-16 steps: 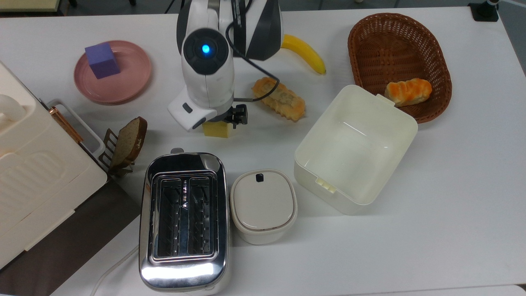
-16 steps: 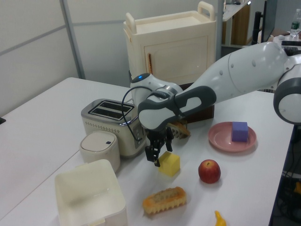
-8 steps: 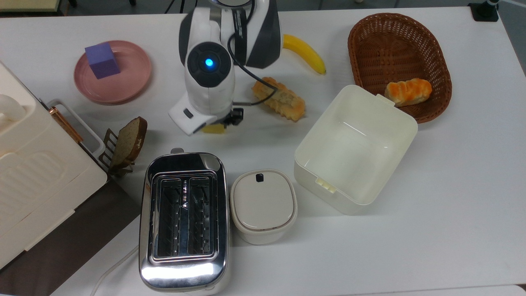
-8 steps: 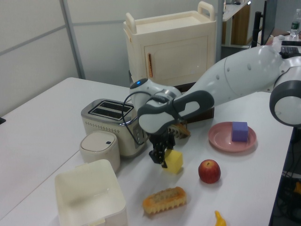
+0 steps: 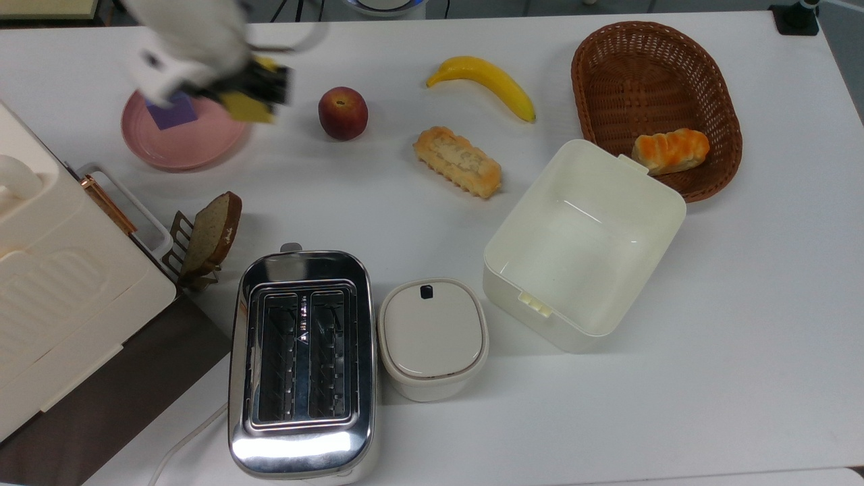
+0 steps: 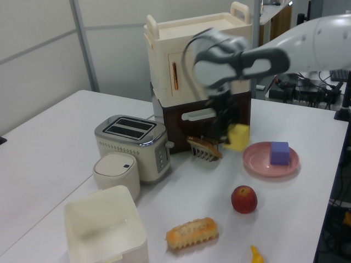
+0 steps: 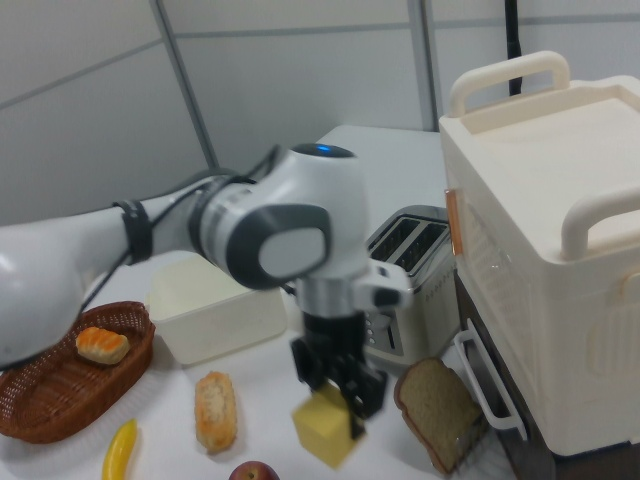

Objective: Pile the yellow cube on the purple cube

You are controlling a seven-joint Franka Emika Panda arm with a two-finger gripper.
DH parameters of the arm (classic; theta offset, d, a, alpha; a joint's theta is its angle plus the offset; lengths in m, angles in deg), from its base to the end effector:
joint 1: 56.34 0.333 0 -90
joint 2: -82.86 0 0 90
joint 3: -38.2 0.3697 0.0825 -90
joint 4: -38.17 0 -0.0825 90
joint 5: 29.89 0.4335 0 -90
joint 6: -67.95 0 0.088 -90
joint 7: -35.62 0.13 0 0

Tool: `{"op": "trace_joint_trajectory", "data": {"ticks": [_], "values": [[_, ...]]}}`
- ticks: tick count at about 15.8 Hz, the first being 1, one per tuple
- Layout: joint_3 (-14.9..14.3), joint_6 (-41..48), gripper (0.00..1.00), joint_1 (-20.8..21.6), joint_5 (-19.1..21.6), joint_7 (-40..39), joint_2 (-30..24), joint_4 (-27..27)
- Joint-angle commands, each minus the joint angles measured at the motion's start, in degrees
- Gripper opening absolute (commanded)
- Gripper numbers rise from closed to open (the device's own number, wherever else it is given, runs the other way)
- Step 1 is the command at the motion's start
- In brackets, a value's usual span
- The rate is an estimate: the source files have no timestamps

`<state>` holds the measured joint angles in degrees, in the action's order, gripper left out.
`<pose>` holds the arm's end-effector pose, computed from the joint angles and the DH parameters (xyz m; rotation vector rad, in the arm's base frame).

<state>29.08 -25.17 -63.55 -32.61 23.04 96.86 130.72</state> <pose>0.6376 -0.1838 0.4827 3.0918 -0.0884 -0.3814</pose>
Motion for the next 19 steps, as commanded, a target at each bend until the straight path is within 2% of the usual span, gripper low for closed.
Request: {"op": "trace_joint_trajectory", "data": {"ticks": [1,6,9,10,12,13,14,19], "values": [[0.25,-0.65,0.28,-8.85,0.0,-8.58,0.24,1.93],[0.16,-1.09,0.29,-17.56,-0.36,-18.52,2.35,2.28],[0.16,-2.75,0.34,-19.51,-1.15,-21.0,2.79,3.42],[0.16,-3.46,0.41,-19.51,-1.15,-21.0,2.96,3.6],[0.16,-3.64,0.81,-19.6,-1.15,-20.65,3.67,3.69],[0.16,-3.81,0.94,-19.6,-1.15,-20.38,3.76,3.69],[0.16,-3.9,1.0,-19.6,-1.15,-20.29,3.76,3.69],[0.16,-3.9,1.0,-19.07,-1.15,-18.89,3.58,4.04]]}}
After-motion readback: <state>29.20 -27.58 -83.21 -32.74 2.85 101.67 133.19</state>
